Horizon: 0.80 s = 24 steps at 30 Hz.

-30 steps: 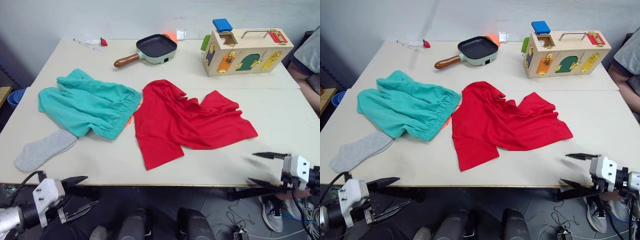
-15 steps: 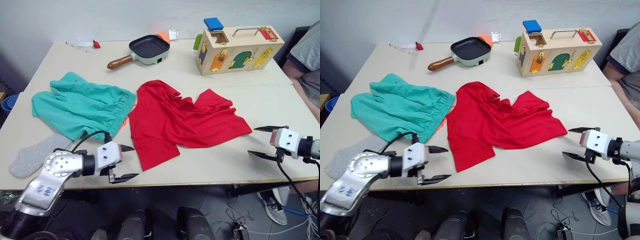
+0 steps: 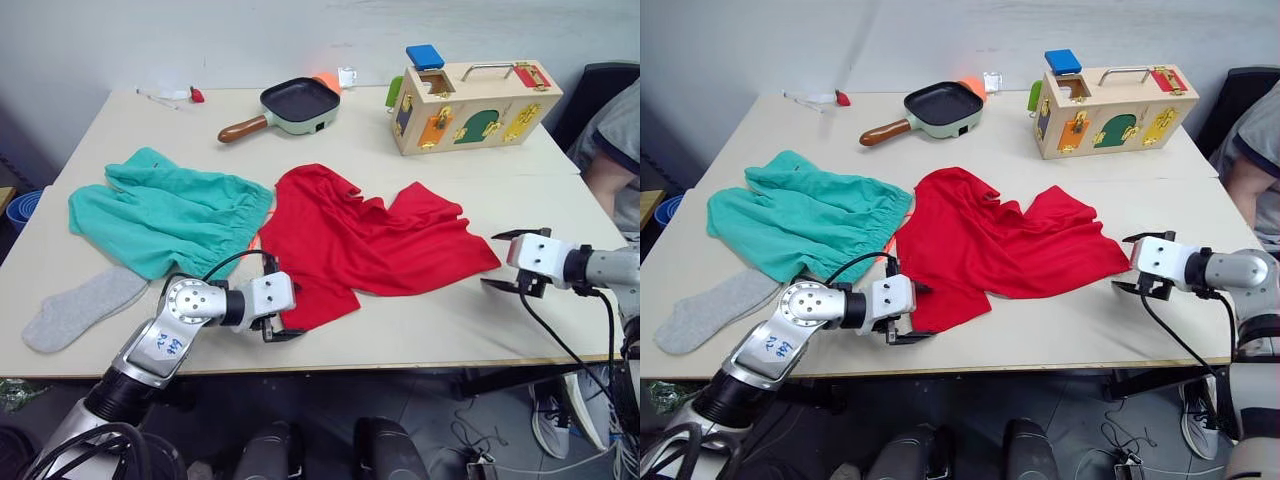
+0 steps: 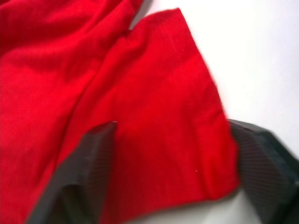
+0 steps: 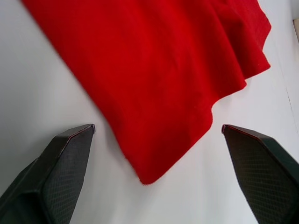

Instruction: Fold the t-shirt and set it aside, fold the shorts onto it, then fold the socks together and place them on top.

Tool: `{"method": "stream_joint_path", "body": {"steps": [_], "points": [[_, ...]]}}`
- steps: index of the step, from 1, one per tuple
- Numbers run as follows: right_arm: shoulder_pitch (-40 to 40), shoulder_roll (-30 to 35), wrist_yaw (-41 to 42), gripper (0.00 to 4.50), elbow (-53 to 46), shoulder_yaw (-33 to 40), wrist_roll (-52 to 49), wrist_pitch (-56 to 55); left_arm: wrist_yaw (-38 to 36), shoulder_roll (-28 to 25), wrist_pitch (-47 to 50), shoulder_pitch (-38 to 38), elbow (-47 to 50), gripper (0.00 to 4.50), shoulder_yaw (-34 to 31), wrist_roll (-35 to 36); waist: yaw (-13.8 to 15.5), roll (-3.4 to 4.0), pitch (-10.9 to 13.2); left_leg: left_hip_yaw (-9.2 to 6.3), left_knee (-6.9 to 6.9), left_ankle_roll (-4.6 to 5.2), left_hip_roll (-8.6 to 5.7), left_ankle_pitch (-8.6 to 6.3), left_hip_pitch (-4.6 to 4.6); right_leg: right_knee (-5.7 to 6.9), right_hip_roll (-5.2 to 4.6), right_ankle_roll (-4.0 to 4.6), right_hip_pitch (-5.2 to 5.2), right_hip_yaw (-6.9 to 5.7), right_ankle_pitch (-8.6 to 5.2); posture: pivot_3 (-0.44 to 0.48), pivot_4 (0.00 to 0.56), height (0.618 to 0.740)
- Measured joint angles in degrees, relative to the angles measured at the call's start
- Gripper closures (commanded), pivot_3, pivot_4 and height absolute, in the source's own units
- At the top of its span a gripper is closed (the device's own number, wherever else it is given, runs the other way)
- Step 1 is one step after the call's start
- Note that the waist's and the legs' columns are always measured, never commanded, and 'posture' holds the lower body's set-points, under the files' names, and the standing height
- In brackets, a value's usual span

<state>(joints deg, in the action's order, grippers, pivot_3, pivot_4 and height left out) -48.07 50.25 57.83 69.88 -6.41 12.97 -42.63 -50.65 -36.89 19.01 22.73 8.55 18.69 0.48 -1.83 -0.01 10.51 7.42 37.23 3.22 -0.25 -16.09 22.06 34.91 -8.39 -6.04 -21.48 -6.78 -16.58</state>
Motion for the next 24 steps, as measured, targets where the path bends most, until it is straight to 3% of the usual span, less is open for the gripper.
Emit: {"method": "stream_joint_path", "body": {"steps": [10,11,15,19,24], "points": [[-2.4,-3.3,0.9,4.26,0.4,-2.0,1.2,3.9,3.2,0.9,-1.8,0.4,-3.0,4.44,-0.6,-0.4,-0.5,-0.06,0.0,-0.02,-0.05,-0.07,0.01,0.04,0.0,0.06,0.0,0.01,-0.05,-0.01,0.0,0.0,0.15,0.74],[-2.4,-3.4,2.3,4.44,0.4,-1.8,0.6,4.2,3.2,1.1,-1.6,0.2,-3.2,4.5,-1.4,0.1,-0.6,-0.06,0.0,-0.02,-0.06,-0.06,0.01,0.04,0.0,0.06,0.0,0.01,-0.06,-0.01,0.0,0.0,0.15,0.74],[-2.1,-3.6,11.6,4.44,-0.3,0.0,-3.6,5.8,0.6,0.1,-1.4,-1.8,-3.9,4.5,-5.2,4.0,-0.9,-0.05,0.0,-0.08,-0.19,-0.1,0.03,0.02,0.05,0.06,0.03,0.1,-0.13,-0.13,-0.05,0.0,0.15,0.74],[2.6,-2.8,28.9,4.44,-7.2,2.0,-12.7,14.8,-5.6,-4.3,-0.5,-6.0,-2.2,4.5,-10.0,9.8,-0.8,0.09,0.1,-0.27,-0.18,-0.01,0.07,-0.07,0.17,0.03,0.06,0.26,-0.14,-0.36,-0.14,0.0,0.15,0.74],[15.5,7.3,30.4,4.44,-28.6,-5.1,-25.8,28.9,-14.8,-11.3,2.9,-13.7,5.2,4.5,-16.3,19.8,0.3,0.54,0.4,-0.43,-0.06,0.0,0.02,-0.38,0.35,-0.15,-0.06,0.29,-0.16,-0.49,-0.16,0.0,0.15,0.74]]}}
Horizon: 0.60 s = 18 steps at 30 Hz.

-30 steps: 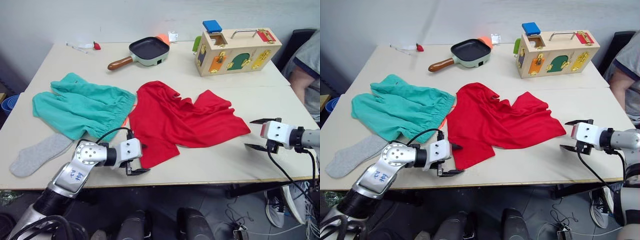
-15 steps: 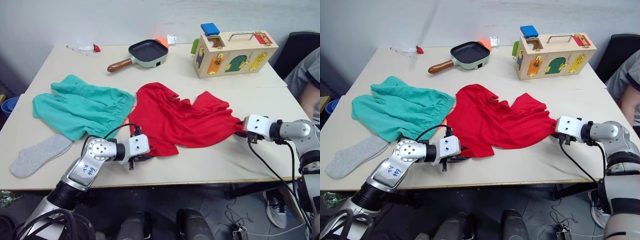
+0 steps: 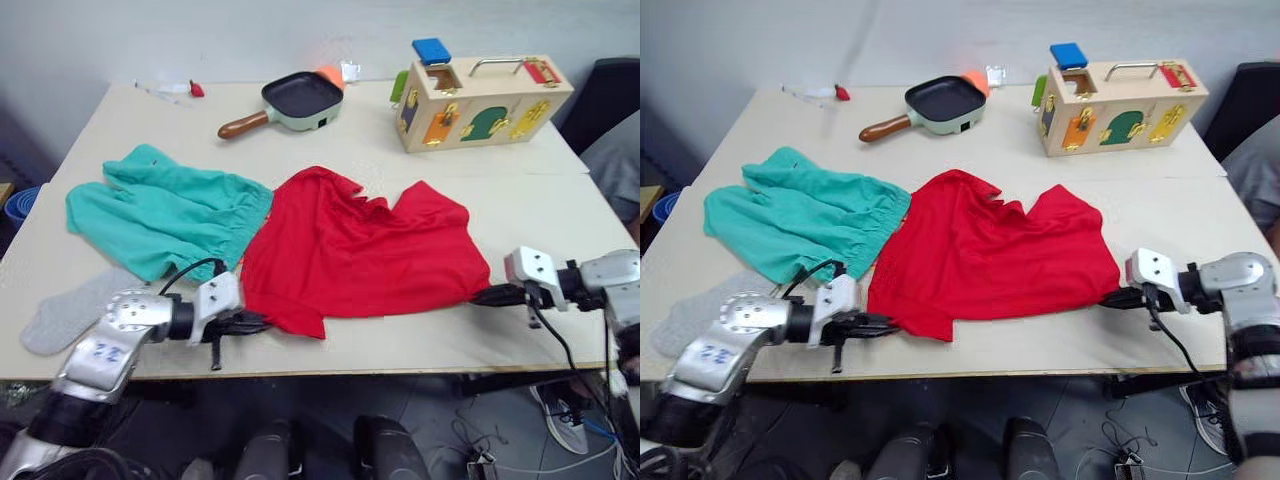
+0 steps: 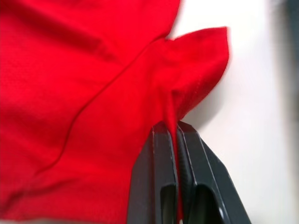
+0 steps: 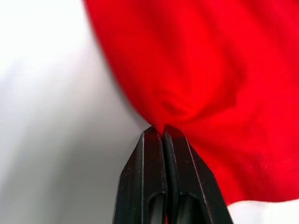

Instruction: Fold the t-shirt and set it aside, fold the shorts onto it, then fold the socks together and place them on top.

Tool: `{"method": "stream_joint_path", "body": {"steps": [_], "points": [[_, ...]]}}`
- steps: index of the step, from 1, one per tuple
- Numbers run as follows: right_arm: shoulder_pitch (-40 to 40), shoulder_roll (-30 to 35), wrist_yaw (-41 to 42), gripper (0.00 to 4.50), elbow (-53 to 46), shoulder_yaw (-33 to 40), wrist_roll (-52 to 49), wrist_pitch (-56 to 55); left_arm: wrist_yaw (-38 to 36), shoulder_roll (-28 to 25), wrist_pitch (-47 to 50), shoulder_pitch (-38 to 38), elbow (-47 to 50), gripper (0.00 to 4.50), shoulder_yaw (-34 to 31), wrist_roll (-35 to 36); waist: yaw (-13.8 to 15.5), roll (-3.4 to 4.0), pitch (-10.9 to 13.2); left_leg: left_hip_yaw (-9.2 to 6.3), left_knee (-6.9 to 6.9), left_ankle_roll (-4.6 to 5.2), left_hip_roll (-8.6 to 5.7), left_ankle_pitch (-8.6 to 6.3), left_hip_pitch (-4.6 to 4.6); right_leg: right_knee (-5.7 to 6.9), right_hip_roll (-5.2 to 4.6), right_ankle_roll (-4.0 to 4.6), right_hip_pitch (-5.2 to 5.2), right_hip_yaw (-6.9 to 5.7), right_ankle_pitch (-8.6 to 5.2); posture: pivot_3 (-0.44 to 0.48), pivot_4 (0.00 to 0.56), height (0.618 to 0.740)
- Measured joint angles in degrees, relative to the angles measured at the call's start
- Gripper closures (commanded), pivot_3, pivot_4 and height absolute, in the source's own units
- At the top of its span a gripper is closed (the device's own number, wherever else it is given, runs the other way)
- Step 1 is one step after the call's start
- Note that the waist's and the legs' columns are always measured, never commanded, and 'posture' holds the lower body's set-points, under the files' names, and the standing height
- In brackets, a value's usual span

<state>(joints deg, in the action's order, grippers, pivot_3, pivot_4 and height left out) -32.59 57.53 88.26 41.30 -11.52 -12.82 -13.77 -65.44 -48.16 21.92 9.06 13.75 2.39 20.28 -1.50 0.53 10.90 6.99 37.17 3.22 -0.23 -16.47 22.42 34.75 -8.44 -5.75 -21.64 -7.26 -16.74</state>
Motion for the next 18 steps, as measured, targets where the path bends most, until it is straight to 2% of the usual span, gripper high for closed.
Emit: {"method": "stream_joint_path", "body": {"steps": [6,10,13,15,18], "points": [[16.2,16.3,0.2,4.44,-24.2,-4.2,-14.9,16.9,-9.2,-9.1,5.7,-10.0,8.9,4.5,-5.2,9.5,0.2,0.42,0.2,-0.02,-0.03,0.03,-0.03,-0.12,0.09,-0.34,-0.03,-0.02,0.02,-0.03,-0.01,0.0,0.15,0.74],[19.1,20.8,0.2,4.44,-29.4,-3.7,-18.2,22.4,-9.5,-10.0,6.9,-8.7,9.5,4.5,-5.7,10.3,0.2,0.42,0.2,-0.01,-0.07,0.08,-0.01,-0.15,0.08,-0.36,-0.01,-0.05,0.0,-0.04,-0.01,0.0,0.15,0.74],[18.4,20.8,0.3,4.44,-28.6,-3.8,-18.7,25.4,-9.2,-9.5,6.8,-1.9,6.0,4.5,-3.5,8.9,0.3,0.45,0.3,0.03,-0.08,0.09,-0.01,-0.15,0.2,-0.35,-0.01,-0.08,-0.19,-0.04,0.01,0.0,0.15,0.74],[12.8,18.7,0.4,4.44,-24.8,-3.3,-17.7,26.4,-7.1,-6.4,6.5,5.9,1.1,4.5,-1.3,6.4,0.5,0.5,0.3,0.14,0.05,-0.1,-0.02,0.03,0.31,-0.28,-0.02,-0.17,-0.32,-0.1,0.06,0.0,0.15,0.74],[-5.0,10.2,-0.5,4.44,-12.1,-1.2,-13.6,23.9,0.9,3.2,1.9,24.9,-14.5,4.5,1.9,-0.7,0.8,0.32,0.4,0.38,0.28,0.07,-0.02,0.35,0.96,-0.01,0.0,-0.29,-0.96,-0.28,0.37,0.0,0.15,0.74]]}}
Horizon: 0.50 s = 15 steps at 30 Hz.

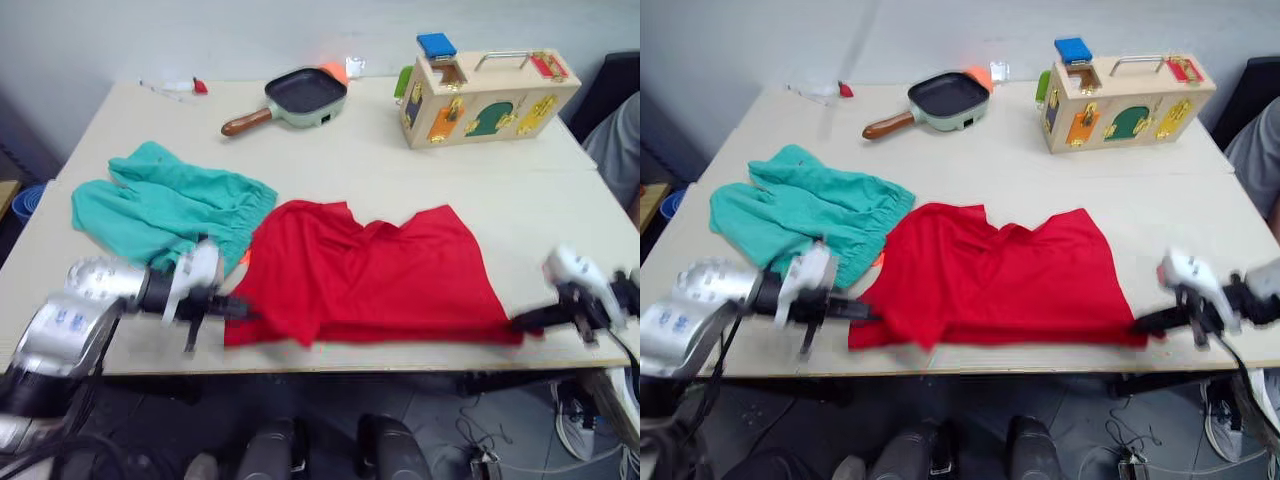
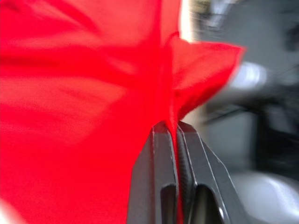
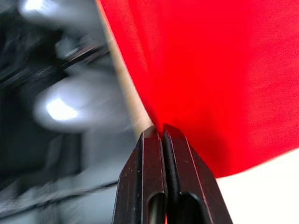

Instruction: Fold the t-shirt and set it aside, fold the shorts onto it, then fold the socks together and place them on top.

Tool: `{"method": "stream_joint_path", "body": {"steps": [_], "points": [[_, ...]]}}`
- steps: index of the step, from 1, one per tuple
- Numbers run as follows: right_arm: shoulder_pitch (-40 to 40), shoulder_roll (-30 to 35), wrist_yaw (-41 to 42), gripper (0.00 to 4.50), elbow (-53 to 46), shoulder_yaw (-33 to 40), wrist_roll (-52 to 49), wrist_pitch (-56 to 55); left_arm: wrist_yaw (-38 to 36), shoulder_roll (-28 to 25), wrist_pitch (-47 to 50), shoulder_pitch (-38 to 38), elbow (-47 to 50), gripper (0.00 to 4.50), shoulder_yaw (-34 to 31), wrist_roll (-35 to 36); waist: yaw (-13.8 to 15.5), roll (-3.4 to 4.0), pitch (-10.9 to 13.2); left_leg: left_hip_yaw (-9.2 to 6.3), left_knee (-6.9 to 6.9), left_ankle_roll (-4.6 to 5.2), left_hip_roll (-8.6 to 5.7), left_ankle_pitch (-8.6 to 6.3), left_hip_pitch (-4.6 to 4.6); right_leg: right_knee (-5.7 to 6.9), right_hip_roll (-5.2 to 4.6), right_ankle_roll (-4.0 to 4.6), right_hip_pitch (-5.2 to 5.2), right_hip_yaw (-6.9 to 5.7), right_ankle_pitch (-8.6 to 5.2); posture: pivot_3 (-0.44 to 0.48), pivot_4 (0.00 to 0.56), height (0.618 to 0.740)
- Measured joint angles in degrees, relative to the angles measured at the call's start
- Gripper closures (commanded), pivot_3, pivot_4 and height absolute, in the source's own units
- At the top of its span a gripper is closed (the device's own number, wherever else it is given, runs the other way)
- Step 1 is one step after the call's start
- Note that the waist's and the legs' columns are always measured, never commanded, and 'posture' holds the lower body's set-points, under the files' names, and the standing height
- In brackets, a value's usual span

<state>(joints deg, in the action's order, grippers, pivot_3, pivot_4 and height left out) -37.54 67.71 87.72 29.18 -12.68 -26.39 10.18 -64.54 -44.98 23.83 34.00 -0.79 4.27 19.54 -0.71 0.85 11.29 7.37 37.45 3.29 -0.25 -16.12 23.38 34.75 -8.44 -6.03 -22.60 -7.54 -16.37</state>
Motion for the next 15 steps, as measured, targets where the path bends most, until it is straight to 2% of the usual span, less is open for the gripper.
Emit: {"method": "stream_joint_path", "body": {"steps": [1,3,6,8,10,12,15], "points": [[-5.6,-2.5,-1.1,4.44,2.8,1.1,0.8,-1.5,3.5,2.6,-1.8,6.4,-4.9,4.5,0.5,-2.3,0.0,-0.14,0.1,0.08,-0.1,0.0,0.0,0.22,0.23,-0.05,0.0,0.0,-0.23,-0.07,0.17,0.0,0.15,0.74],[-18.2,-7.9,-8.9,4.44,12.2,3.7,4.9,-9.3,12.1,7.2,-9.4,19.9,-18.9,4.5,0.8,-7.6,-0.1,-0.48,0.3,0.23,-0.13,0.3,-0.01,0.56,0.36,0.21,0.08,0.01,-0.48,-0.3,0.22,0.0,0.15,0.74],[-35.4,-12.5,-30.4,4.44,26.0,6.7,14.2,-24.1,26.5,10.7,-26.3,39.0,-41.3,4.5,-0.7,-14.5,-0.1,-0.8,0.6,0.37,-0.21,0.36,-0.06,0.71,1.11,0.55,0.02,-0.02,-1.39,-0.38,0.24,0.0,0.15,0.74],[-43.2,-12.8,-42.3,4.44,31.5,8.1,19.1,-31.8,34.7,10.7,-37.5,49.6,-50.6,4.5,-2.4,-17.3,0.1,-0.93,0.6,0.34,-0.36,0.34,-0.07,0.62,1.4,0.39,0.02,0.0,-1.66,-0.69,0.23,0.0,0.15,0.74],[-47.4,-12.6,-49.9,4.44,34.7,8.7,22.8,-36.8,39.5,10.0,-45.8,56.4,-55.4,4.5,-3.8,-18.9,0.2,-0.95,0.6,0.36,-0.39,0.47,-0.14,0.43,1.51,0.54,0.0,0.0,-1.88,-1.57,0.23,0.0,0.15,0.74],[-49.4,-11.9,-55.7,4.44,36.7,8.7,26.5,-41.1,41.3,9.7,-52.6,60.2,-57.8,4.5,-4.8,-19.5,0.4,-0.95,0.6,0.39,-0.38,0.69,-0.18,0.22,1.59,0.71,-0.05,-0.01,-2.02,-1.86,0.23,0.0,0.15,0.74],[-49.0,-9.8,-59.7,4.44,37.8,8.9,29.5,-45.6,38.1,8.5,-59.7,59.8,-58.1,4.5,-5.9,-18.9,0.6,-0.94,0.6,0.5,-0.34,0.96,-0.3,0.06,1.7,0.69,-0.15,-0.04,-2.0,-2.15,0.21,0.0,0.15,0.74]]}}
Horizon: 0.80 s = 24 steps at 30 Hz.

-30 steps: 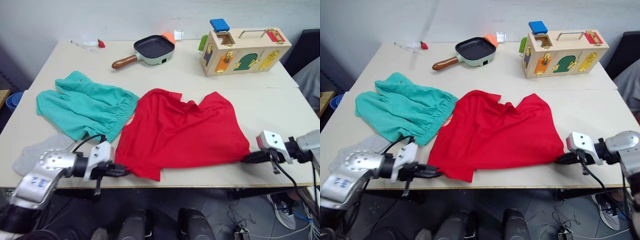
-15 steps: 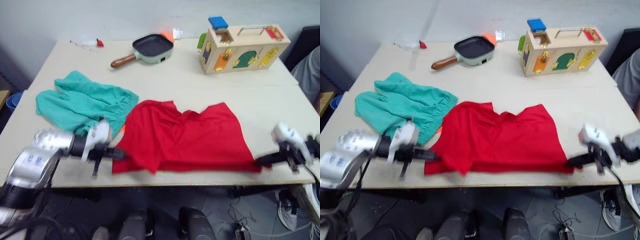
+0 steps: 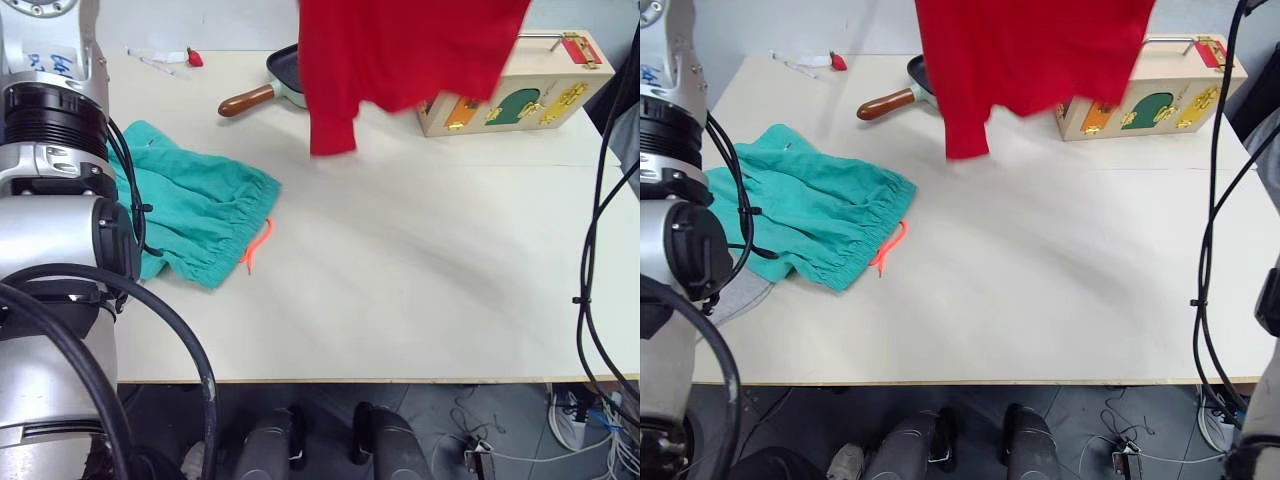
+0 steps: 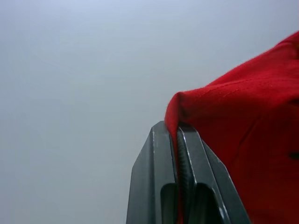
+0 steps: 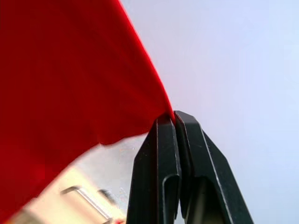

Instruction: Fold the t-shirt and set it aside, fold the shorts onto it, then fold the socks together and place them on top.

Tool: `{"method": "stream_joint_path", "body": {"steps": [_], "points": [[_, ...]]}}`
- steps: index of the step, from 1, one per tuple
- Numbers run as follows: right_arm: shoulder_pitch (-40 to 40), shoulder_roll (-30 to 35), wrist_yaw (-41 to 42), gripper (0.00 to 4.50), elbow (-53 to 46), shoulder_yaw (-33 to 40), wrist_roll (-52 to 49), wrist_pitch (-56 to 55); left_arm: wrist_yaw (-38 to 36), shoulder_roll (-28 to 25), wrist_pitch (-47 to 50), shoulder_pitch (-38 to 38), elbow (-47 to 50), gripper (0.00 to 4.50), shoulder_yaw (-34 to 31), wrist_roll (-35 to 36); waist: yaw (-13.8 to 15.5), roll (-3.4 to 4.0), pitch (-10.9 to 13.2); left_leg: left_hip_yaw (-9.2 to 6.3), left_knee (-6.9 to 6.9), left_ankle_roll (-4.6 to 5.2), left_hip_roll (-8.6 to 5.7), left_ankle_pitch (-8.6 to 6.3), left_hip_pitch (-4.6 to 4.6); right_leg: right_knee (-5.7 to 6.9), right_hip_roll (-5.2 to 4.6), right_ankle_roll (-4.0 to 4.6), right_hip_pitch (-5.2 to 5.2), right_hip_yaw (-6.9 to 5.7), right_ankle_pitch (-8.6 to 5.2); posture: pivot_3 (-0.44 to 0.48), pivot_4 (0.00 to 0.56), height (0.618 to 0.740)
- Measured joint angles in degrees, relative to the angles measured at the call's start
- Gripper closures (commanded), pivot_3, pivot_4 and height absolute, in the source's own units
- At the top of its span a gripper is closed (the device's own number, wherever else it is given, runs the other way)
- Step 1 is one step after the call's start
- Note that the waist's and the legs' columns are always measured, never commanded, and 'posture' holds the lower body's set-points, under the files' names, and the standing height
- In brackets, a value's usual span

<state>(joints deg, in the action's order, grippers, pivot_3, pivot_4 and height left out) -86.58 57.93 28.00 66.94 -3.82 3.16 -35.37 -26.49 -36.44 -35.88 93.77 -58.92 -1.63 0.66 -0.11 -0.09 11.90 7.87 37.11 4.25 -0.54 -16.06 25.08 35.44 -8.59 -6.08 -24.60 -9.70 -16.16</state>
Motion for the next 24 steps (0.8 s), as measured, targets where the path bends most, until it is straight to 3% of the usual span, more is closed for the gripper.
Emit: {"method": "stream_joint_path", "body": {"steps": [3,6,11,14,16,19,24], "points": [[6.8,2.0,0.7,4.44,-0.3,1.2,0.5,-3.5,-9.5,-0.4,-3.4,-9.1,4.2,4.5,-0.6,3.8,0.1,-0.01,0.0,0.31,0.37,0.22,-0.03,-0.12,0.04,-0.03,-0.01,-0.04,0.42,0.0,0.02,0.0,0.15,0.74],[17.0,2.5,4.2,4.44,-1.5,1.7,1.0,-6.8,-17.7,-0.2,-0.4,-22.7,12.5,4.5,-0.3,7.7,-0.1,0.04,0.1,0.2,0.85,0.52,-0.02,-0.05,0.11,-0.57,-0.02,-0.37,0.8,0.12,0.15,0.0,0.15,0.74],[41.2,5.1,15.5,4.44,-7.5,2.3,-1.6,-13.6,-26.9,-2.0,12.6,-52.8,40.4,4.5,2.4,15.2,-0.4,0.1,0.1,0.3,1.14,0.79,0.0,0.11,-0.24,-0.54,-0.06,-0.8,1.08,0.59,0.43,0.0,0.15,0.74],[51.7,5.2,21.7,4.44,-12.1,5.3,-7.2,-11.9,-27.9,-4.1,22.1,-63.7,55.5,4.5,2.8,18.7,-0.4,0.16,0.1,0.32,1.13,0.77,0.05,0.31,-0.5,-0.55,-0.1,-0.74,1.28,0.76,0.64,0.0,0.15,0.74],[60.7,6.3,25.8,4.44,-16.4,8.2,-11.5,-10.6,-29.4,-7.5,27.1,-71.6,65.7,4.5,3.4,19.7,-0.3,0.33,0.1,0.23,0.92,0.59,0.12,0.17,-1.42,-0.94,-0.09,-0.68,2.25,1.09,0.63,0.0,0.15,0.74],[73.9,6.7,32.4,4.44,-24.0,11.5,-17.7,-6.0,-30.6,-10.0,33.4,-80.6,72.9,4.5,4.9,19.8,-0.2,0.51,0.1,0.15,0.73,0.07,0.34,-0.48,-2.24,-1.43,-0.04,-0.56,2.97,1.69,0.56,0.0,0.15,0.74],[86.8,6.3,35.2,4.44,-32.8,13.7,-20.4,-0.1,-30.6,-12.3,40.0,-85.3,78.4,4.5,5.4,18.0,-0.3,0.66,0.0,0.48,0.38,-0.24,0.34,-0.43,-2.34,-1.21,0.01,-0.3,2.47,2.48,0.36,0.0,0.15,0.74]]}}
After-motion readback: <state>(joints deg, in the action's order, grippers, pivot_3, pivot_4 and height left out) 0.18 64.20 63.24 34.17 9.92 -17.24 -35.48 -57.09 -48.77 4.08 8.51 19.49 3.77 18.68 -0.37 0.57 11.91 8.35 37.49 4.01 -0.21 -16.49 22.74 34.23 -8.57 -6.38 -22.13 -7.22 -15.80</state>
